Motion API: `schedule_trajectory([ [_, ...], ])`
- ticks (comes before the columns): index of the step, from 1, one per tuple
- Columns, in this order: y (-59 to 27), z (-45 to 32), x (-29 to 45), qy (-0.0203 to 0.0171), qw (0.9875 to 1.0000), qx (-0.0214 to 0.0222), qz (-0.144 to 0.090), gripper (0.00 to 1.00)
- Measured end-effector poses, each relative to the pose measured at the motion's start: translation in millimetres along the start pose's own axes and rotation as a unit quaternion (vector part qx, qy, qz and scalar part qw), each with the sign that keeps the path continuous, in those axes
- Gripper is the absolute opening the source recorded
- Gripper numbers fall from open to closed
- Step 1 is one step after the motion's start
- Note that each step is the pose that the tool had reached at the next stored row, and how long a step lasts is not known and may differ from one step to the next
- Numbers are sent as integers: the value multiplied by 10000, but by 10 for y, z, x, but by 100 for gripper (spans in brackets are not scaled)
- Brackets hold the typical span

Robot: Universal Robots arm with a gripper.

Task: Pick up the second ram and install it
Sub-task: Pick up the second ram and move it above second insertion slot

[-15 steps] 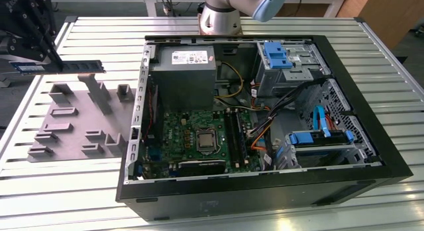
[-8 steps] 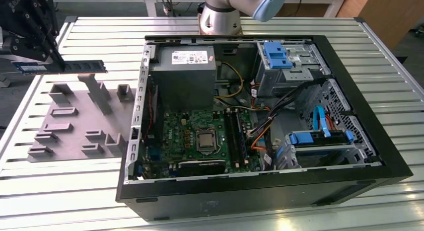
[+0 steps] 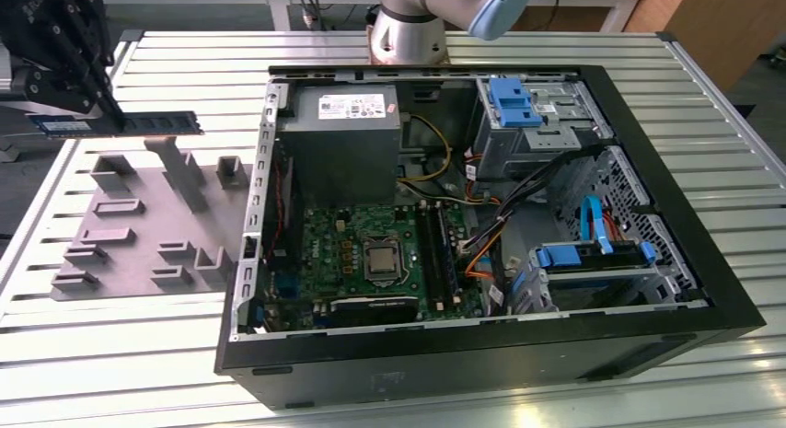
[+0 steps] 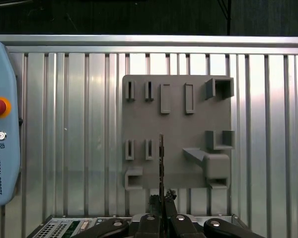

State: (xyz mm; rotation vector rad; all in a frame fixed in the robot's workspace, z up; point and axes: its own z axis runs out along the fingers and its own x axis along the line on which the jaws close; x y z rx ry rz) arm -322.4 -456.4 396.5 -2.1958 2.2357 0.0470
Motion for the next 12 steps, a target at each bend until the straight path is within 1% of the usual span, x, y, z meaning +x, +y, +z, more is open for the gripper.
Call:
schedule_trajectory([
  [12,-49,-1,-1,0,10000,0,0,14],
])
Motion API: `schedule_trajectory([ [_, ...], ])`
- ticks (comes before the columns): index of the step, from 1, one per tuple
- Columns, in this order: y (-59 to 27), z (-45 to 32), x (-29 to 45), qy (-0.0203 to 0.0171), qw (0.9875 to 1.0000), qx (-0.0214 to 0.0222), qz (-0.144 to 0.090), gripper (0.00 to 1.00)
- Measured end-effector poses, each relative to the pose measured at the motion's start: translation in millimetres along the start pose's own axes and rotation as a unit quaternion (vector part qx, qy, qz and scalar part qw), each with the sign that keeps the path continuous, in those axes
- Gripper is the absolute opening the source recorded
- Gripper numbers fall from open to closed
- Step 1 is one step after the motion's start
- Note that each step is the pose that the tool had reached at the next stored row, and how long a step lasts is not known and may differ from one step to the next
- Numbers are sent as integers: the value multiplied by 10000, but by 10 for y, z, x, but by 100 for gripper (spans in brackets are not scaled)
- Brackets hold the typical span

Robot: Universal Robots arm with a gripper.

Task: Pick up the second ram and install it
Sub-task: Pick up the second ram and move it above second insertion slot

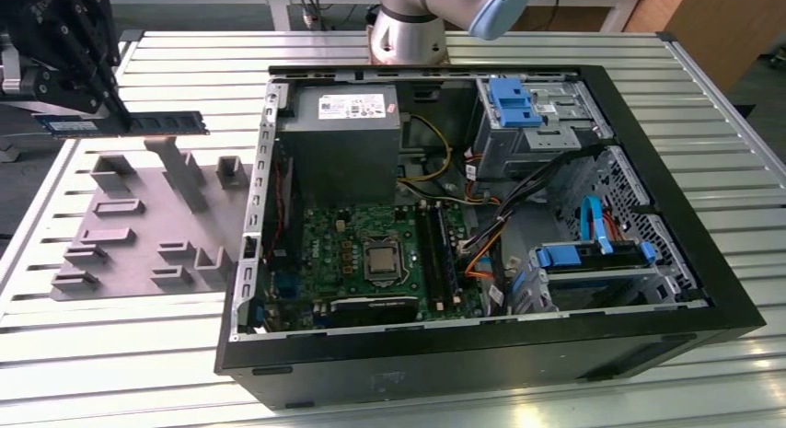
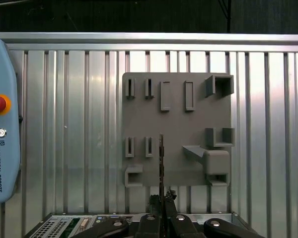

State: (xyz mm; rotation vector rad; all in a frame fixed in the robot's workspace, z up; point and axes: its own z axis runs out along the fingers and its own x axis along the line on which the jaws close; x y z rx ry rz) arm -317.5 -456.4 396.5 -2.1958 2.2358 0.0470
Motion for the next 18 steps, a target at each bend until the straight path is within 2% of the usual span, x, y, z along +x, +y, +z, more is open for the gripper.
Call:
schedule_trajectory([
  [18,-67,-1,-1,0,10000,0,0,14],
])
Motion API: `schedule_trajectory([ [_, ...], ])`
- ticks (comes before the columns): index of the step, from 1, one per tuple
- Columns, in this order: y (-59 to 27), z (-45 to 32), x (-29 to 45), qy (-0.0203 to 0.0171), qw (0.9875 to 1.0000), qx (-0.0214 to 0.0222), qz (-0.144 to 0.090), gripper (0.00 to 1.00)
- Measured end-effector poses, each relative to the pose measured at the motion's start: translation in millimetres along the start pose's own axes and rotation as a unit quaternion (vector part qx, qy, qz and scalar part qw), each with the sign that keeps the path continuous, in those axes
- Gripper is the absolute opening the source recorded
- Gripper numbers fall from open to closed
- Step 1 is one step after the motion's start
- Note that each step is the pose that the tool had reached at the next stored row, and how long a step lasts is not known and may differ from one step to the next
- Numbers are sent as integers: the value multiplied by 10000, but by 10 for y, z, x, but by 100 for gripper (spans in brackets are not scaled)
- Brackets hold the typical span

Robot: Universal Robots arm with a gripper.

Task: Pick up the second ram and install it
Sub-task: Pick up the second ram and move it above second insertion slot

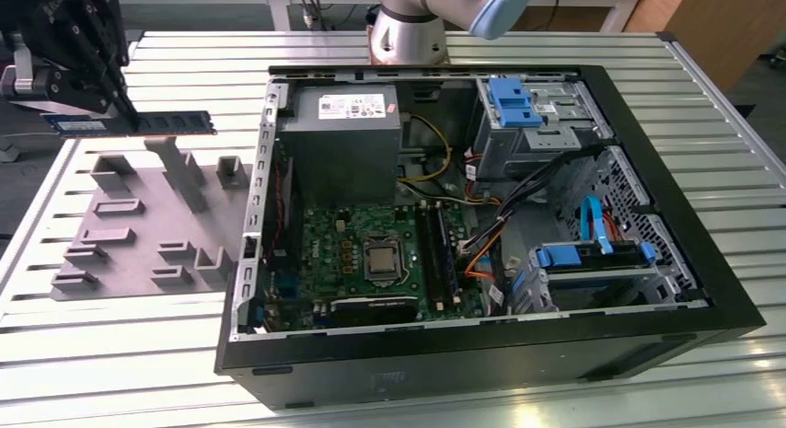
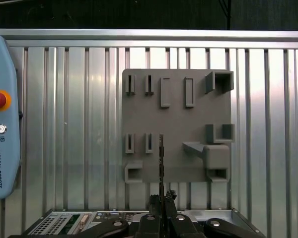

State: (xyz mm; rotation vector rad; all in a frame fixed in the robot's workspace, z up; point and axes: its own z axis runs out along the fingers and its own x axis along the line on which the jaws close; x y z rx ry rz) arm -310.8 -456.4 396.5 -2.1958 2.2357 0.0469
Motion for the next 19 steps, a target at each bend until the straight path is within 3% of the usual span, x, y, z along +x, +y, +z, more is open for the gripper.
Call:
schedule_trajectory([
  [19,-68,-1,-1,0,10000,0,0,14],
])
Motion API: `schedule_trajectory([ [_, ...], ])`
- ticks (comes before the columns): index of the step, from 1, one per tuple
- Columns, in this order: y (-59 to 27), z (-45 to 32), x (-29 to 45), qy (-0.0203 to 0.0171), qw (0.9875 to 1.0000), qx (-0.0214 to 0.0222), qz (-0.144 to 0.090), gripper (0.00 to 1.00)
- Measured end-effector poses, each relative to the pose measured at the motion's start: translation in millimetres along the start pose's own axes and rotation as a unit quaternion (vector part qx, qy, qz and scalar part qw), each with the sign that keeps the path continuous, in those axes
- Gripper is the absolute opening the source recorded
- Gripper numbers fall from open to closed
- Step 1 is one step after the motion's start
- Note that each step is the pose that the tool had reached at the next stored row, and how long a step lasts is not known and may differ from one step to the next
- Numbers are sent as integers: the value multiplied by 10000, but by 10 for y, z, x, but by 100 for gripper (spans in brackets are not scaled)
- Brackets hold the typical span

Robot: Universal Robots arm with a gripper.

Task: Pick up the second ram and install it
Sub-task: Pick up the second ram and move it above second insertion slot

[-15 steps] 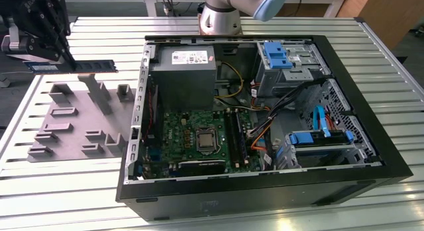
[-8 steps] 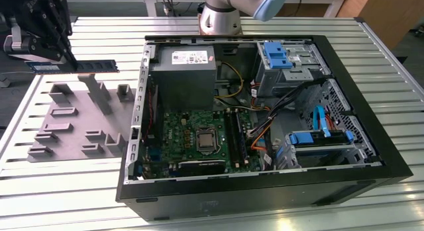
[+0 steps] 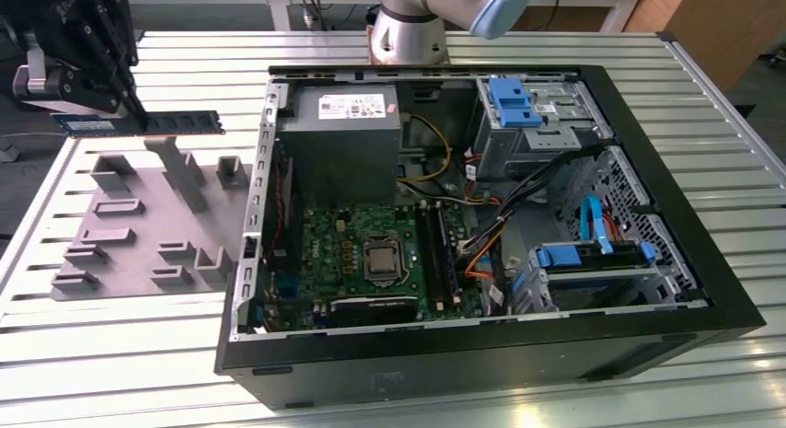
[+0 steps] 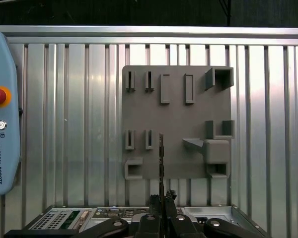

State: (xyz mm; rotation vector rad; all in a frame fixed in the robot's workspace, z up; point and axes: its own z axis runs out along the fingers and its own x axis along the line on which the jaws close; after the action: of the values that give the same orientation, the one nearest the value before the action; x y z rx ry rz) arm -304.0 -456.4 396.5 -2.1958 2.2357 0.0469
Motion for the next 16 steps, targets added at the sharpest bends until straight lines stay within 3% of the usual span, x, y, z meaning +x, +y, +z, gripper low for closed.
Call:
schedule_trajectory([
  [16,-65,-1,-1,0,10000,0,0,14],
])
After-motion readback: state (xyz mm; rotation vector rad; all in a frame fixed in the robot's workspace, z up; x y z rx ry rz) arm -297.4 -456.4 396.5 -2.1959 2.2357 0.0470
